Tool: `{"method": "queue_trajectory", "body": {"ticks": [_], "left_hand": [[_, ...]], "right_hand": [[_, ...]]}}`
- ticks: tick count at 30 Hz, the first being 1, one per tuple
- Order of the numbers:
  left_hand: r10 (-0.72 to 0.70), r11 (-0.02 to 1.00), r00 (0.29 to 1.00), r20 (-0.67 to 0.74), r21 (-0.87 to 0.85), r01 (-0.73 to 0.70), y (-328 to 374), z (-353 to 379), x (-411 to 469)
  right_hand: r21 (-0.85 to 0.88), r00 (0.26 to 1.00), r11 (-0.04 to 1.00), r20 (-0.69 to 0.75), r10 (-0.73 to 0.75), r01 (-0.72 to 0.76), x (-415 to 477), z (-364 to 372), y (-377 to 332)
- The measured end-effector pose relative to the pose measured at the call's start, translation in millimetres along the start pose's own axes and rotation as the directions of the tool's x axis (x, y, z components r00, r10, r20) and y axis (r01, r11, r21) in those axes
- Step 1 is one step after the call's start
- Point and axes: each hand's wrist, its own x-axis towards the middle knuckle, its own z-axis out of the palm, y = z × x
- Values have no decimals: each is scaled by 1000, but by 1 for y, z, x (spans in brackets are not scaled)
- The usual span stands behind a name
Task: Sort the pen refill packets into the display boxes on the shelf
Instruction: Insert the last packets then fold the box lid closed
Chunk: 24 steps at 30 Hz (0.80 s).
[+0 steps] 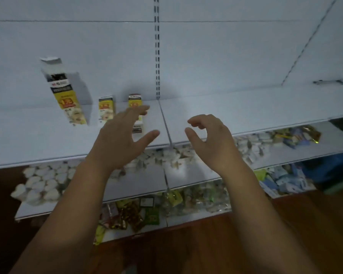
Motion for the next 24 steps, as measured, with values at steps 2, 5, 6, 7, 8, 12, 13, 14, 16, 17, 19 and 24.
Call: {"method": "queue_trajectory", "body": {"ticks": [2,5,6,7,8,12,13,14,16,17,19,24], "left_hand": [[63,997,997,50,-36,-62,37,32,10],[163,986,979,126,-60,-157,96,80,28],[198,979,968,153,-73,-189,115,95,33],[230,972,957,179,-92,-217,133,111,39],[261,964,943,205,-107,-244,150,128,45],[394,919,875,281,-124,-374,220,193,68],[425,905,857,293,-131,-404,237,209,74],[455,890,838,300,-142,-433,253,224,81],[512,859,804,302,-174,-482,283,254,96],[538,843,786,304,-197,-501,298,268,104],[597,802,746,295,-246,-544,325,297,124],[679,725,672,296,-415,-550,387,359,179]], "right_hand": [[-22,999,999,-36,40,-40,-23,-29,29],[-41,990,992,-83,118,-122,-57,-75,69],[-53,984,987,-102,146,-152,-68,-90,83],[-70,977,980,-124,175,-184,-79,-104,96],[-87,967,971,-144,210,-224,-89,-119,109],[-152,911,914,-242,335,-377,-127,-177,157],[-162,892,896,-268,364,-415,-135,-191,168],[-181,874,875,-293,388,-449,-141,-206,179],[-254,838,816,-340,428,-519,-149,-232,202],[-291,821,782,-354,447,-551,-151,-243,214],[-351,797,723,-373,475,-595,-152,-264,240],[-372,746,651,-416,520,-661,-129,-313,297]]}}
